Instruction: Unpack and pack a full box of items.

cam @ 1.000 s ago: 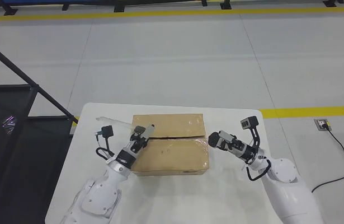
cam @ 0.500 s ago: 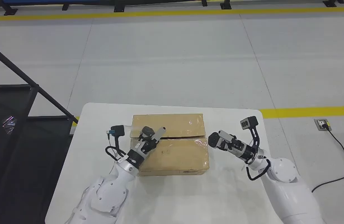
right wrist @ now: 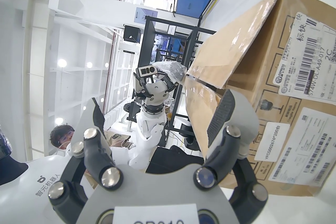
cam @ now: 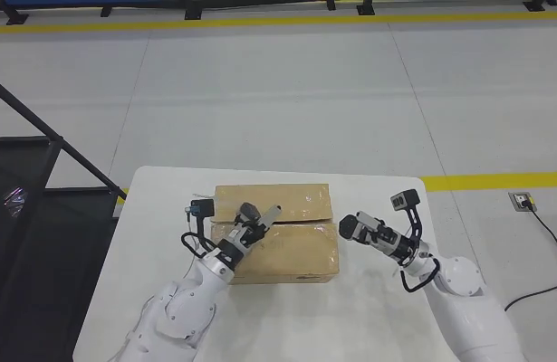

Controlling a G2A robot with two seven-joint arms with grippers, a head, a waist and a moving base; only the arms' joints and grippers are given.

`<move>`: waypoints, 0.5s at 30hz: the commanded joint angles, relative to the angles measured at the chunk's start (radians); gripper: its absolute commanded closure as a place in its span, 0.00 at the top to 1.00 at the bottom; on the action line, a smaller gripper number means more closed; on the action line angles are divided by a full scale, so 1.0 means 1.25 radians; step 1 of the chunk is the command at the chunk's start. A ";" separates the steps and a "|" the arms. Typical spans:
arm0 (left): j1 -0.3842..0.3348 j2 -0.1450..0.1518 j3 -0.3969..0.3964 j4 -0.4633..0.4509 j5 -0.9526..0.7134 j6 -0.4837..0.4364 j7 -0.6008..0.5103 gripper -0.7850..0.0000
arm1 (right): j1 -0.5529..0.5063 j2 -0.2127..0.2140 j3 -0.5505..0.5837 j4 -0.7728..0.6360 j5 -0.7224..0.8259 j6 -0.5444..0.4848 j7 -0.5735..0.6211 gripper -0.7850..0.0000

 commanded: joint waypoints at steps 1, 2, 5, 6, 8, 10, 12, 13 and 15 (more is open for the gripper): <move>-0.001 -0.002 0.004 0.001 0.005 0.001 0.003 1.00 | -0.001 0.001 0.002 0.002 0.001 0.000 0.000 1.00; -0.001 -0.002 0.004 0.002 0.006 0.001 0.003 1.00 | -0.001 0.001 0.002 0.003 0.002 0.000 0.001 1.00; -0.002 -0.004 0.005 0.005 0.012 0.002 0.001 1.00 | -0.002 0.002 0.003 0.004 0.004 0.001 0.002 1.00; -0.002 -0.004 0.006 0.005 0.015 0.002 0.000 1.00 | -0.002 0.002 0.003 0.004 0.006 0.000 0.004 1.00; -0.003 -0.006 0.008 0.004 0.025 0.004 0.000 1.00 | -0.001 0.003 0.003 0.006 0.008 0.000 0.005 1.00; -0.004 -0.007 0.013 0.003 0.032 0.006 0.000 1.00 | 0.001 0.003 0.001 0.008 0.010 -0.001 0.007 1.00; -0.008 -0.009 0.018 0.002 0.038 0.012 -0.004 1.00 | 0.003 0.003 0.000 0.011 0.011 -0.002 0.007 1.00; -0.011 -0.010 0.020 0.002 0.039 0.015 -0.006 1.00 | 0.004 0.003 -0.001 0.013 0.012 -0.002 0.007 1.00; -0.018 -0.012 0.025 0.005 0.043 0.022 -0.011 1.00 | 0.005 0.003 -0.002 0.016 0.013 -0.002 0.008 1.00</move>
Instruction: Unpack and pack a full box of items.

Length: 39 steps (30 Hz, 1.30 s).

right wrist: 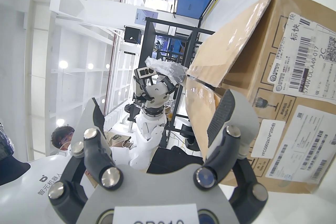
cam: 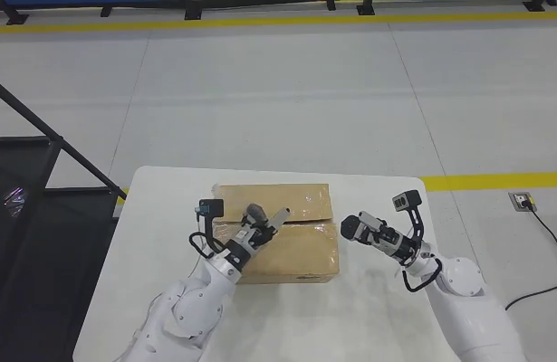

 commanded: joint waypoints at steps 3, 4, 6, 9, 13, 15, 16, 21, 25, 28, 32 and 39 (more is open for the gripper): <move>-0.015 -0.004 0.012 0.007 0.010 0.011 -0.008 1.00 | 0.001 0.001 0.000 0.006 0.003 -0.004 0.002 1.00; -0.018 -0.006 0.015 0.010 0.012 0.014 -0.010 1.00 | 0.000 0.001 0.001 0.008 0.005 -0.005 0.002 1.00; -0.025 -0.008 0.022 0.014 0.016 0.018 -0.012 1.00 | 0.000 0.002 0.002 0.011 0.007 -0.007 0.003 1.00; -0.032 -0.012 0.029 0.018 0.019 0.022 -0.013 1.00 | -0.002 0.003 0.004 0.012 0.010 -0.007 0.005 1.00; -0.038 -0.016 0.034 0.023 0.021 0.027 -0.013 1.00 | -0.002 0.004 0.005 0.016 0.014 -0.009 0.006 1.00; -0.043 -0.018 0.036 0.026 0.023 0.029 -0.015 1.00 | 0.000 0.004 0.005 0.018 0.015 -0.009 0.007 1.00; -0.045 -0.019 0.038 0.028 0.024 0.031 -0.017 1.00 | 0.001 0.004 0.004 0.020 0.016 -0.010 0.008 1.00; -0.056 -0.024 0.047 0.033 0.031 0.035 -0.026 1.00 | 0.008 0.004 0.003 0.032 0.023 -0.013 0.012 1.00; -0.061 -0.028 0.055 0.036 0.032 0.034 -0.035 1.00 | 0.012 0.005 0.002 0.043 0.030 -0.015 0.015 1.00; -0.063 -0.030 0.057 0.037 0.029 0.026 -0.046 1.00 | 0.014 0.005 0.003 0.050 0.035 -0.019 0.017 1.00; -0.058 -0.030 0.050 0.027 0.021 0.015 -0.054 1.00 | 0.016 0.005 0.005 0.055 0.041 -0.024 0.015 1.00; -0.019 -0.021 -0.017 -0.025 -0.027 -0.010 -0.078 1.00 | 0.002 0.007 0.018 0.002 0.016 -0.100 -0.020 1.00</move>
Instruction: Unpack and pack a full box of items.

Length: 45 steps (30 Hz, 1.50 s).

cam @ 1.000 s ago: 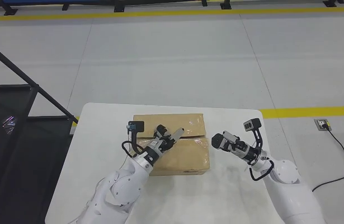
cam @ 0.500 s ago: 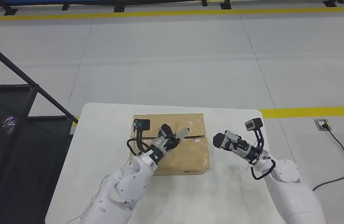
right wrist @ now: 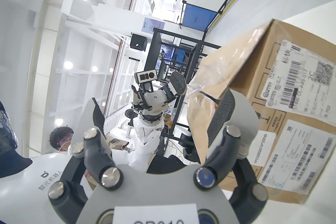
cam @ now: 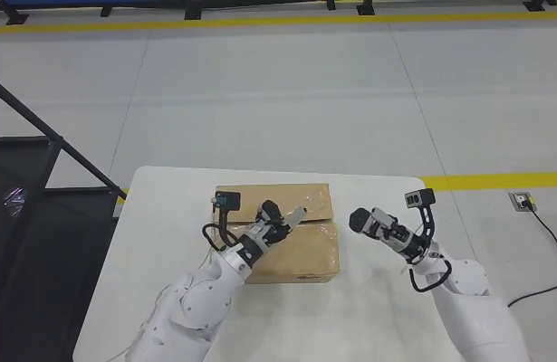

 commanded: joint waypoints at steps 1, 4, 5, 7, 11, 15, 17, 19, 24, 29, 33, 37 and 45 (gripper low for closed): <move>0.020 0.004 -0.032 -0.025 -0.033 -0.013 -0.007 1.00 | -0.001 0.001 0.001 -0.021 -0.034 0.004 -0.021 1.00; 0.068 0.015 -0.117 -0.090 -0.108 -0.035 -0.033 1.00 | 0.004 0.002 -0.009 -0.068 -0.102 0.053 -0.063 1.00; 0.086 0.019 -0.152 -0.112 -0.136 -0.040 -0.043 1.00 | 0.010 0.002 -0.014 -0.084 -0.126 0.082 -0.078 1.00; 0.122 0.028 -0.222 -0.152 -0.166 -0.052 -0.061 1.00 | 0.027 0.003 -0.026 -0.112 -0.182 0.141 -0.101 1.00; 0.199 0.042 -0.358 -0.202 -0.224 -0.072 -0.097 1.00 | 0.057 0.002 -0.030 -0.158 -0.301 0.273 -0.228 1.00; 0.298 0.052 -0.472 -0.218 -0.257 -0.128 -0.116 1.00 | 0.057 0.002 -0.030 -0.158 -0.301 0.273 -0.228 1.00; 0.341 0.055 -0.509 -0.211 -0.265 -0.151 -0.122 1.00 | 0.057 0.002 -0.030 -0.158 -0.301 0.273 -0.228 1.00; 0.373 0.057 -0.530 -0.199 -0.270 -0.174 -0.137 1.00 | 0.057 0.002 -0.037 -0.159 -0.315 0.282 -0.236 1.00; 0.414 0.061 -0.550 -0.176 -0.295 -0.219 -0.175 1.00 | 0.108 -0.003 -0.078 -0.095 -0.364 0.186 -0.199 1.00; 0.419 0.067 -0.560 -0.167 -0.339 -0.237 -0.225 1.00 | 0.178 -0.010 -0.108 0.004 -0.380 0.127 -0.174 1.00; 0.420 0.069 -0.558 -0.167 -0.353 -0.237 -0.233 1.00 | 0.236 -0.020 -0.139 0.070 -0.399 0.117 -0.185 1.00; 0.420 0.070 -0.555 -0.169 -0.362 -0.232 -0.232 1.00 | 0.291 -0.036 -0.182 0.139 -0.385 0.116 -0.168 1.00; 0.431 0.072 -0.556 -0.173 -0.359 -0.230 -0.217 1.00 | 0.379 -0.064 -0.237 0.299 -0.292 0.048 -0.036 1.00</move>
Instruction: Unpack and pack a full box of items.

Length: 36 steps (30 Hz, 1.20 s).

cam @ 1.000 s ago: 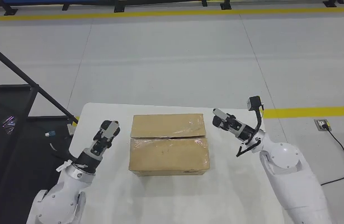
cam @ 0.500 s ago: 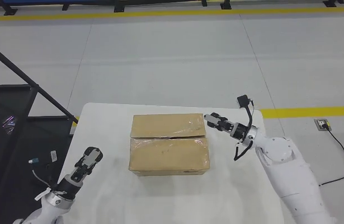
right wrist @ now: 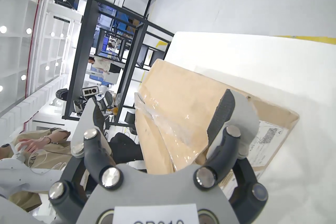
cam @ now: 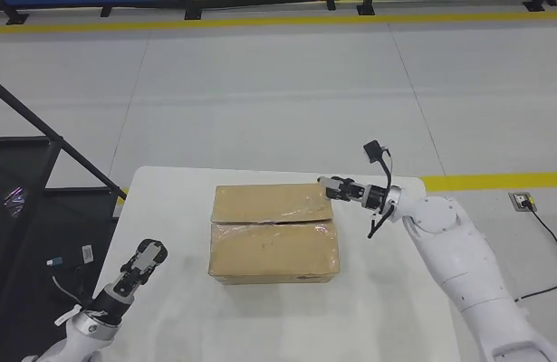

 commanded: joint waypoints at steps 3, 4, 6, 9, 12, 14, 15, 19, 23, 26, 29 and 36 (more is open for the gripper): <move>0.003 0.001 0.001 -0.004 -0.001 0.003 0.005 1.00 | 0.021 -0.005 -0.011 0.045 0.036 -0.035 0.081 1.00; 0.003 0.001 0.002 -0.005 -0.004 0.004 0.004 1.00 | 0.024 -0.006 -0.011 0.052 0.052 -0.046 0.104 1.00; 0.001 0.002 0.002 -0.008 -0.006 0.007 0.002 1.00 | 0.030 -0.006 -0.010 0.069 0.062 -0.063 0.123 1.00; -0.003 0.004 0.006 -0.011 -0.009 0.013 -0.002 1.00 | 0.034 -0.007 -0.014 0.076 0.062 -0.084 0.122 1.00; -0.007 0.005 0.010 -0.011 -0.007 0.016 -0.001 1.00 | 0.030 -0.008 -0.016 0.071 0.071 -0.102 0.127 1.00; -0.009 0.006 0.011 -0.008 -0.005 0.017 0.001 1.00 | 0.031 -0.008 -0.019 0.066 0.059 -0.100 0.126 1.00; -0.010 0.006 0.012 -0.007 -0.004 0.017 0.002 1.00 | 0.029 -0.008 -0.022 0.061 0.052 -0.099 0.123 1.00; -0.012 0.007 0.012 -0.003 -0.006 0.019 0.004 1.00 | 0.023 -0.005 -0.026 0.039 0.021 -0.097 0.106 1.00; -0.016 0.009 0.012 0.003 -0.012 0.020 0.006 1.00 | 0.008 -0.001 -0.031 0.006 -0.042 -0.085 0.058 0.84; -0.016 0.010 0.011 0.005 -0.015 0.019 0.005 1.00 | -0.007 0.003 -0.032 -0.027 -0.098 -0.062 0.009 0.49; -0.016 0.011 0.010 0.007 -0.024 0.019 0.004 1.00 | -0.026 0.007 -0.030 -0.065 -0.134 -0.044 -0.023 0.39; -0.016 0.014 0.008 0.007 -0.034 0.016 -0.001 1.00 | -0.066 0.022 -0.007 -0.141 -0.171 -0.011 -0.047 0.33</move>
